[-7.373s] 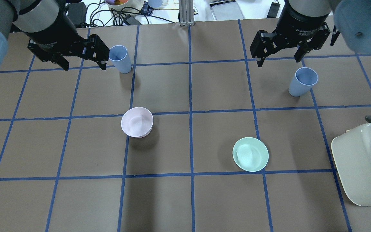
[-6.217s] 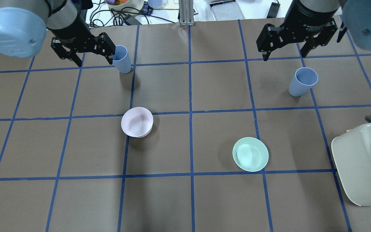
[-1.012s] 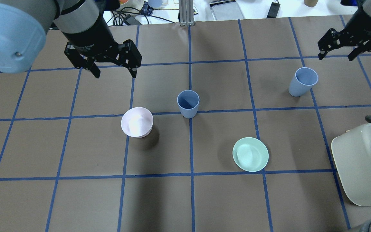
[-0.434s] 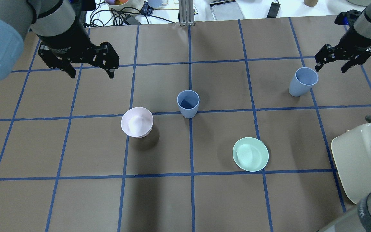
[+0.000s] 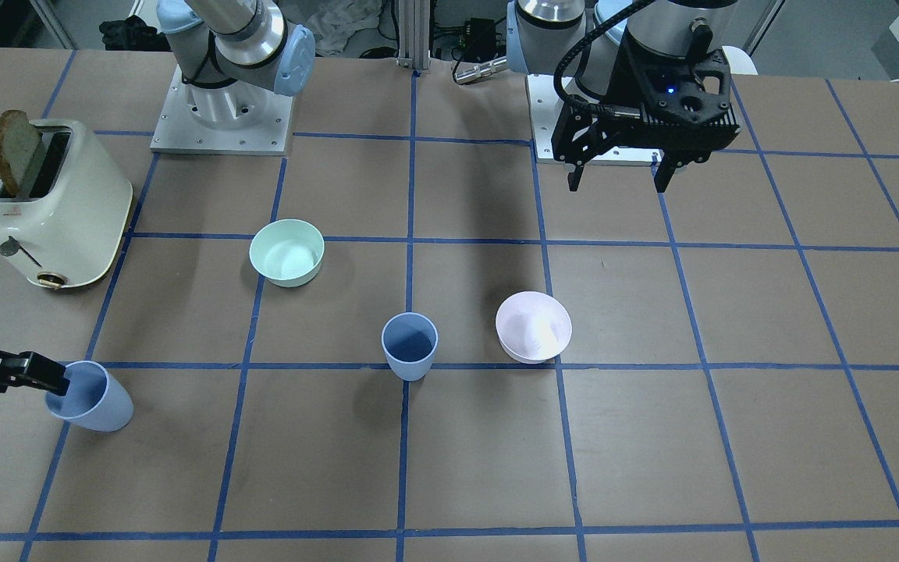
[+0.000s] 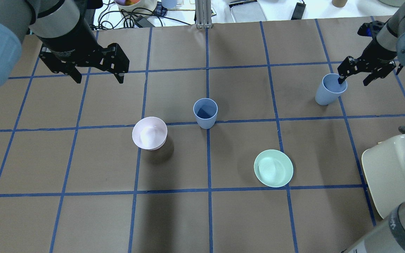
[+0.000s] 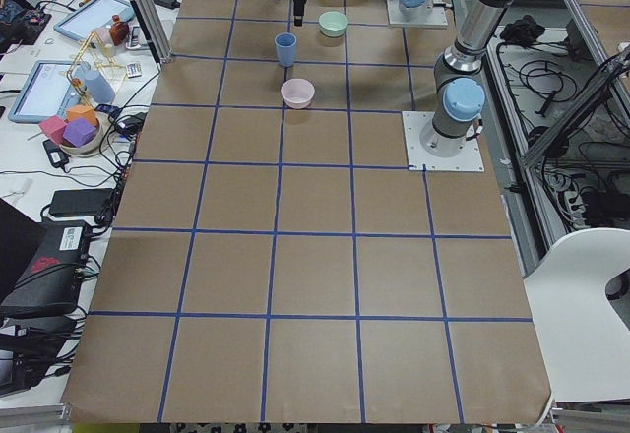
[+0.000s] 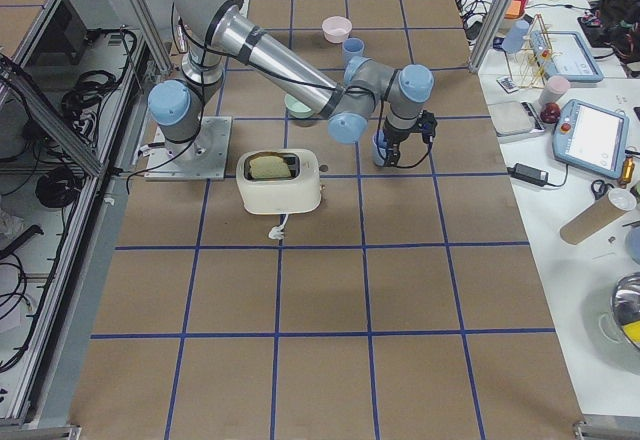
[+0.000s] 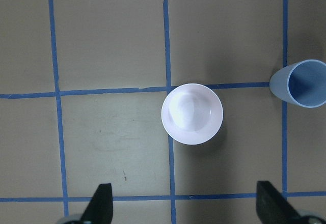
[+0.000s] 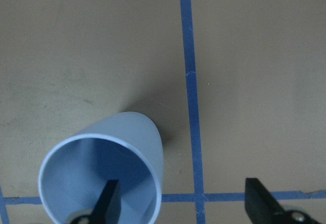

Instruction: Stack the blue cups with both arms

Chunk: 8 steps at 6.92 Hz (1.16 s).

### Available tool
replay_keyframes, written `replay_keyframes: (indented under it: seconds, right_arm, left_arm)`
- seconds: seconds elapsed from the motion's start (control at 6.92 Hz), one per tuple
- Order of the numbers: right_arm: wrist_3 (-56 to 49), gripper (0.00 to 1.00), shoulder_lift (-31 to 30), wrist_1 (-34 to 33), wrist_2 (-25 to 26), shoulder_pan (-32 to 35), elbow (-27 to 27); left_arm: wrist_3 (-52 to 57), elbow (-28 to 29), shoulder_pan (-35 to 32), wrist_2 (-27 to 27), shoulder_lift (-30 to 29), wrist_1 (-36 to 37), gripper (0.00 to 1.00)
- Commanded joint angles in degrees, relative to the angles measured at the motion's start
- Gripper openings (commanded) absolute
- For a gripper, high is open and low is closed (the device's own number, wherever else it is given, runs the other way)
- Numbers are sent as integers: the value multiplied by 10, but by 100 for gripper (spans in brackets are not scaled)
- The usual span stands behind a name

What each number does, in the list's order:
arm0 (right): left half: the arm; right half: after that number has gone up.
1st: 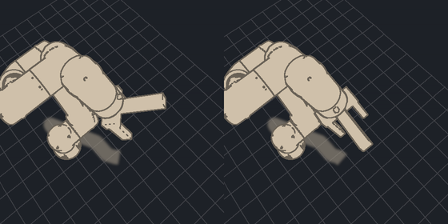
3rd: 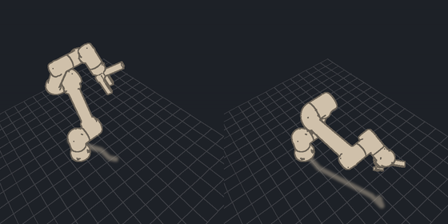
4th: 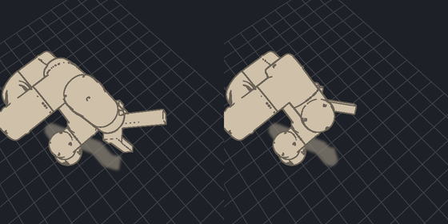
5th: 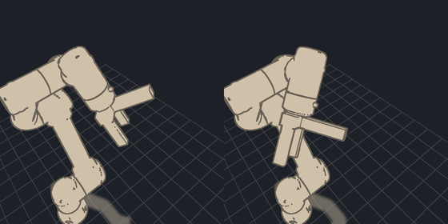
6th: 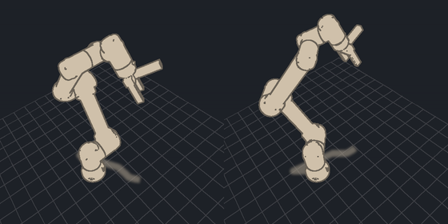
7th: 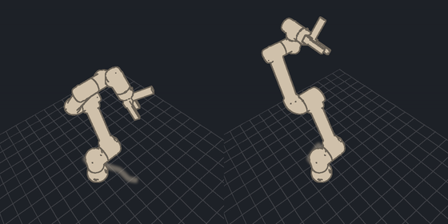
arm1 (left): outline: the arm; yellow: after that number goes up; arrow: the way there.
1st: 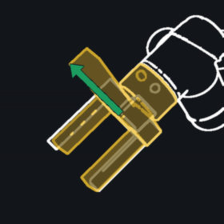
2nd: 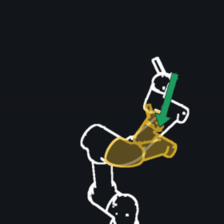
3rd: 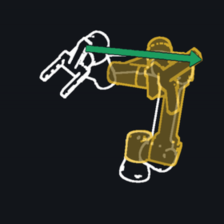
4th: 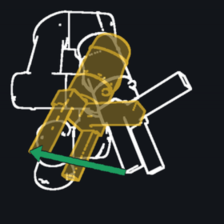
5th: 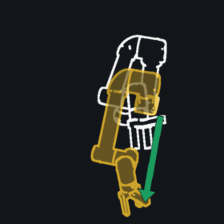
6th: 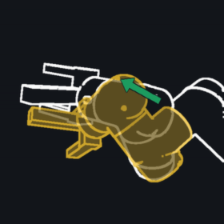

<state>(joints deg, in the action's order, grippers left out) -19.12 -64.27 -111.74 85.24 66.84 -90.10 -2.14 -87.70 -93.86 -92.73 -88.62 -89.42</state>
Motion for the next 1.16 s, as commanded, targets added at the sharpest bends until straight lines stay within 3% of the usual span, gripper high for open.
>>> replay_keyframes:
  seconds: [0.0,0.29,0.43,0.72,0.87,1.01]
  right_arm:
    - [2,50,13,-1,-11,1,-1]
    - [11,14,13,2,-23,4,0]
    - [30,4,10,3,-25,7,0]
    - [44,0,-4,19,-21,19,13]
    - [45,0,-41,50,-24,28,18]
    - [71,0,-74,55,-23,83,19]
  left_arm:
    - [-1,1,1,0,0,1,100]
    - [0,1,1,-1,0,1,100]
    - [0,1,0,-1,0,0,100]
    - [0,0,0,-2,0,0,100]
    - [0,0,0,-1,0,0,100]
    - [-1,0,1,-1,0,1,100]
